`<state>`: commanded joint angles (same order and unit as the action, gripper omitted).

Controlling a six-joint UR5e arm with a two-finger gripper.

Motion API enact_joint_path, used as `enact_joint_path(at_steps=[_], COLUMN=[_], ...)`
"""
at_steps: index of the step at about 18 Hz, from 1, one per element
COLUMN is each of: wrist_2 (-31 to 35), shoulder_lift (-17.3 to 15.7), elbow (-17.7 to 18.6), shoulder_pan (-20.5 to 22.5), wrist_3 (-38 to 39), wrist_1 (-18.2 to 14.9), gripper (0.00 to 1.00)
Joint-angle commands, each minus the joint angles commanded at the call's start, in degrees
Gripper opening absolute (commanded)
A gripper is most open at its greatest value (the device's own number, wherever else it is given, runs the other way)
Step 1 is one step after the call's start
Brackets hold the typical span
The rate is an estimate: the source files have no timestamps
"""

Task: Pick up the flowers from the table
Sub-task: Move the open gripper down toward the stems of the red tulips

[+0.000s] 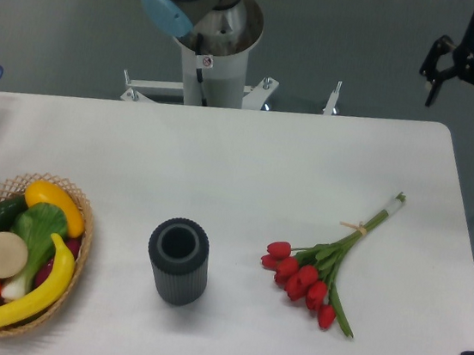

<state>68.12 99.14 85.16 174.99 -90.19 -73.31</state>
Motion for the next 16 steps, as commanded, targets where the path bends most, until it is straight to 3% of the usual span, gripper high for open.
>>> enact_joint_path(at_steps=[7,16], wrist_2=[0.00,0.70], shoulder_lift=[1.67,2.20], elbow=[-0.17,1.14], shoulder_pan=[-3.51,-3.96], wrist_3=[6.15,11.96], wrist_1=[0.36,0.45], gripper=[1.00,1.00])
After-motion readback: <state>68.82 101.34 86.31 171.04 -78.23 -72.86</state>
